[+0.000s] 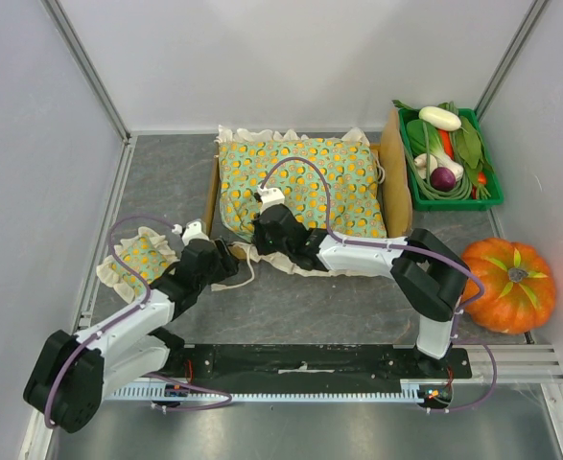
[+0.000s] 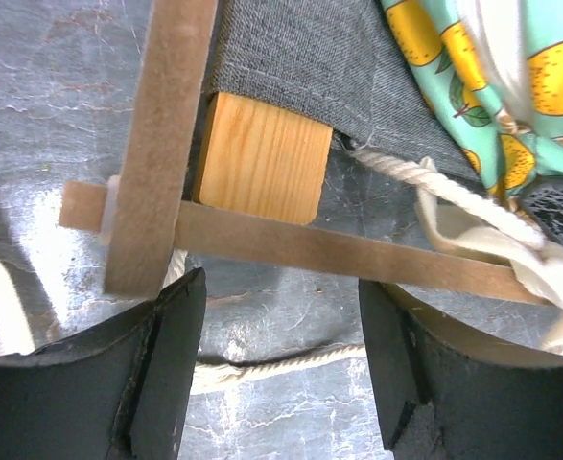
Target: Set up the pet bed
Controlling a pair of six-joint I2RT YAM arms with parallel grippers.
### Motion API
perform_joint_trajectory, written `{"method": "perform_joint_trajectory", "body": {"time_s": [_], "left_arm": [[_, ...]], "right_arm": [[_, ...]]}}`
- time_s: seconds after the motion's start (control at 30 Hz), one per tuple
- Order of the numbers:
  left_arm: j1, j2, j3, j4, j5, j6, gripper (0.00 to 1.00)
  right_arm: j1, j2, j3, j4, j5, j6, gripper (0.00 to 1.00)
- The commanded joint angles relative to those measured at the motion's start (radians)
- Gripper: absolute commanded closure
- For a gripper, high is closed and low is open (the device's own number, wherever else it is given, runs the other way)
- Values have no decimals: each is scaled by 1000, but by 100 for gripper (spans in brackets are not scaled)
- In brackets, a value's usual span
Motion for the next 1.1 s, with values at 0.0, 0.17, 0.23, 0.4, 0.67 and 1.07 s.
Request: {"method": "perform_joint_trajectory", "body": {"time_s": [0.0,0.17,0.23,0.4,0.67,1.07], "left_arm": [[-16,-102,30,-63,-89,-38,28],[-19,-67,110,-225,-190,-69,28],[-22,-20,120,-277,-216,-101,29],[-25,40,119,-305,-216,-136,34],[-40,169,162,-319,-210,-167,53],[-91,6,180,-353,-129,-129,98]], "right_arm": [[-2,-23,-20,6,-18,-8,90],[-2,-26,-18,8,-46,-15,89],[-2,-29,-20,13,-53,-15,89],[-6,-32,-23,19,-93,-19,89],[-25,-58,-41,49,-135,-27,89],[-32,-64,-29,8,-204,-45,88]]}}
